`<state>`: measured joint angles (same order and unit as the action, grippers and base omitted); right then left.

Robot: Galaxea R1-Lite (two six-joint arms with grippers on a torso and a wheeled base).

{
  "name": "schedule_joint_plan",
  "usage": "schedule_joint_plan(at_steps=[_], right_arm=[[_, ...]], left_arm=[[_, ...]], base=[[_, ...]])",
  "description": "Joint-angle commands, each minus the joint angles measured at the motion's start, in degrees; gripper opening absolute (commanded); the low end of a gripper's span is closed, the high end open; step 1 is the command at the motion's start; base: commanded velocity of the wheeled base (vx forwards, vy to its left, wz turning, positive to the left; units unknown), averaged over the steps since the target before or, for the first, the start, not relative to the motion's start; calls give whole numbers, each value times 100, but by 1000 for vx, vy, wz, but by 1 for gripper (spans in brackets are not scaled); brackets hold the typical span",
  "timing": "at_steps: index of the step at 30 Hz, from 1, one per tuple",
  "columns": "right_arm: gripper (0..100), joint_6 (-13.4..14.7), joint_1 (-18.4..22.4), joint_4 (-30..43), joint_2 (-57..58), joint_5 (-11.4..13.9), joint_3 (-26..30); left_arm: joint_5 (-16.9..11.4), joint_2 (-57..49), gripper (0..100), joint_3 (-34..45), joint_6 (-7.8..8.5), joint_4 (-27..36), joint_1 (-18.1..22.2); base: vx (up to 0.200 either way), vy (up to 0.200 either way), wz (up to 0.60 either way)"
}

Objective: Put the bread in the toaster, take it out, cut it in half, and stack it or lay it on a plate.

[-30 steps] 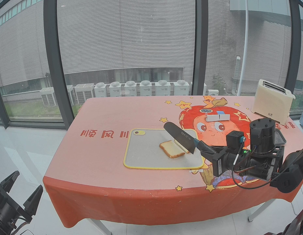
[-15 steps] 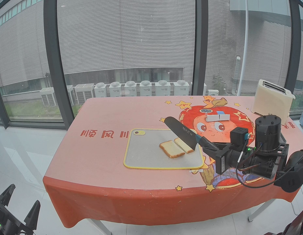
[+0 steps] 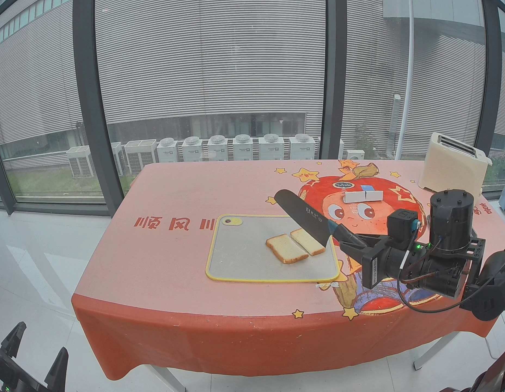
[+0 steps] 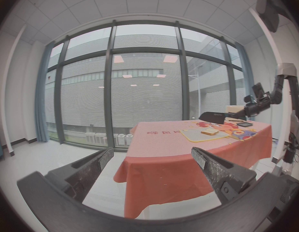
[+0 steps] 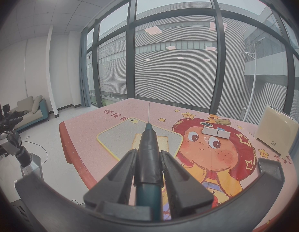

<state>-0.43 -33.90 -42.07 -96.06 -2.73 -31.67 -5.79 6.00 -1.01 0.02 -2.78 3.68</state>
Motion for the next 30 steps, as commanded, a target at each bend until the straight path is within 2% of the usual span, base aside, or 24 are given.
schedule_joint_plan(at_steps=[1, 2, 4, 5, 6, 9, 10, 12, 16, 21, 25, 26, 30], right_arm=[[0, -1, 6, -3, 26, 1, -6], [0, -1, 6, -3, 26, 1, 3], [0, -1, -2, -3, 26, 1, 12], [0, -1, -2, -3, 26, 1, 12], [0, -1, -2, -3, 26, 1, 12], [0, -1, -2, -3, 35, 1, 12], [0, -1, -2, -3, 35, 1, 12], [0, -1, -2, -3, 44, 1, 12], [0, -1, -2, -3, 44, -8, 21], [0, -1, 6, -38, 70, 1, 12], [0, -1, -2, -38, 96, -8, 21], [0, -1, -11, -38, 88, -8, 21], [0, -1, -2, -38, 140, -8, 21]], left_arm=[[315, -2, 100, 101, -143, -21, 1], [263, -2, 100, 101, -108, -21, 1], [-89, -2, 100, 101, -46, -21, -8], [-256, -2, 100, 101, 42, -21, -8], [-335, -2, 100, 101, 85, -12, -8], [-388, -37, 100, 101, 156, 14, -104], [-432, -116, 100, 75, 165, 67, -315], [-440, -213, 100, 84, 173, 41, -474], [-440, -283, 100, 84, 147, 32, -377], [78, -319, 100, 101, 94, -12, -386], [96, -319, 100, 101, 85, -3, -386], [166, -319, 100, 101, 182, 23, -377], [526, -319, 100, 101, 121, 313, -377]], base=[[0, 0, 0], [0, 0, 0], [0, 0, 0], [0, 0, 0], [0, 0, 0], [0, 0, 0], [0, 0, 0], [0, 0, 0], [0, 0, 0], [0, 0, 0], [0, 0, 0], [0, 0, 0], [0, 0, 0]])
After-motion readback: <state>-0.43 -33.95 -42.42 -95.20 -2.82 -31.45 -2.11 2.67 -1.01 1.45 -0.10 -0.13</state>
